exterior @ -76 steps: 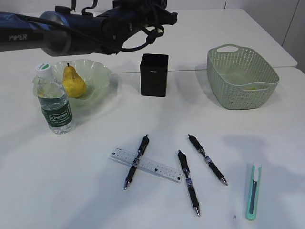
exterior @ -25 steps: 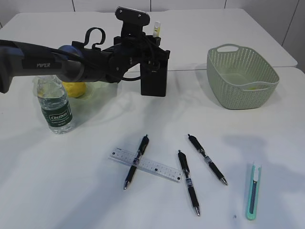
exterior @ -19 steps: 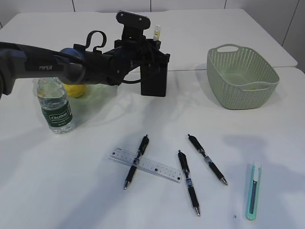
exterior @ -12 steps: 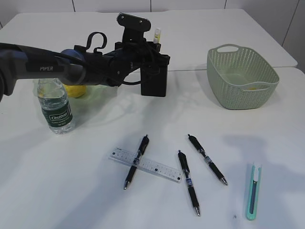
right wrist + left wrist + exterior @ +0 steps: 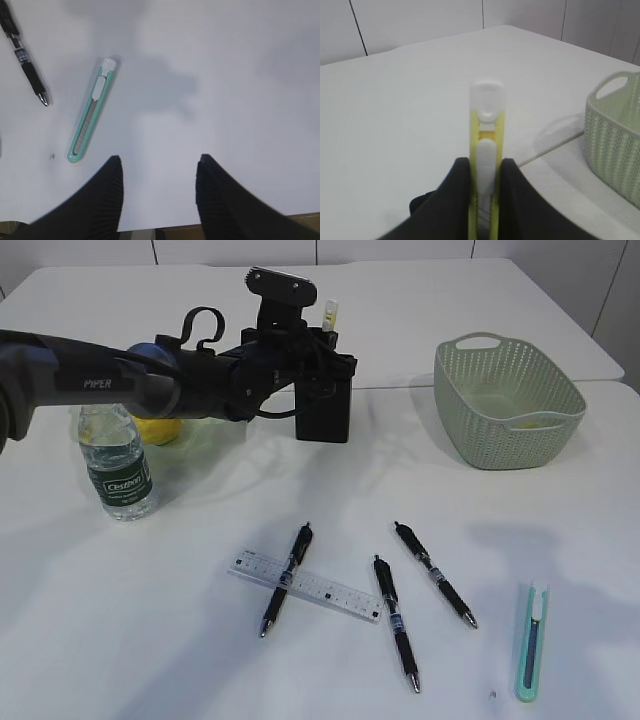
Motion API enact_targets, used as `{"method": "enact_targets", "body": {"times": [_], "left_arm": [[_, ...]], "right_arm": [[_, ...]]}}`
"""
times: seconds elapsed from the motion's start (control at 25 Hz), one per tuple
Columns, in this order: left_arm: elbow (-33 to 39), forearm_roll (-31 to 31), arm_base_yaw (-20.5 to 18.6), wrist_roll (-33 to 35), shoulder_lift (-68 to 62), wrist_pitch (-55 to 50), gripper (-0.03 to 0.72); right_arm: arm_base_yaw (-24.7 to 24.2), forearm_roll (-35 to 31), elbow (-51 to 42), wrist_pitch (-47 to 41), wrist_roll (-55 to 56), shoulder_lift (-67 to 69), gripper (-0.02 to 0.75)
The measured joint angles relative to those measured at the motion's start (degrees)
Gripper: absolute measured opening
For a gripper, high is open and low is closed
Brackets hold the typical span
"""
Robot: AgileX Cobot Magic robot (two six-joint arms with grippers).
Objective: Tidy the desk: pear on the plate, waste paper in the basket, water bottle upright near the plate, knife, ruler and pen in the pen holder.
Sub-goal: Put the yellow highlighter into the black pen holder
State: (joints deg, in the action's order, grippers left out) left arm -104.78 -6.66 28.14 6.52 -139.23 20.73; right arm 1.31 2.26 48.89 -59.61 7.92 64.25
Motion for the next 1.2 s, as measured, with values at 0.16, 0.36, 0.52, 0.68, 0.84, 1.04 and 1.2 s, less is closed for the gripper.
{"method": "enact_targets", "body": {"times": [0.16,0.36,0.52,0.68,0.84,1.04,1.2], "left_arm": [[0.00,0.09,0.00,0.00,0.00,0.00,0.097],[0.00,0.09,0.00,0.00,0.00,-0.03,0.097],[0.00,0.09,0.00,0.00,0.00,-0.16,0.097],[0.00,0.09,0.00,0.00,0.00,-0.66,0.097],[0.00,0.09,0.00,0.00,0.00,-1.62,0.100],[0.00,0.09,0.00,0.00,0.00,-1.71,0.132],[0.00,-0.11,-0.34,0.00,0.00,-1.71,0.193]], "right_arm": [[0.00,0.00,0.00,0.00,0.00,0.00,0.386],[0.00,0.00,0.00,0.00,0.00,0.00,0.386],[0.00,0.00,0.00,0.00,0.00,0.00,0.386],[0.00,0.00,0.00,0.00,0.00,0.00,0.386],[0.00,0.00,0.00,0.00,0.00,0.00,0.386],[0.00,0.00,0.00,0.22,0.00,0.00,0.386],[0.00,0.00,0.00,0.35,0.00,0.00,0.386]]}}
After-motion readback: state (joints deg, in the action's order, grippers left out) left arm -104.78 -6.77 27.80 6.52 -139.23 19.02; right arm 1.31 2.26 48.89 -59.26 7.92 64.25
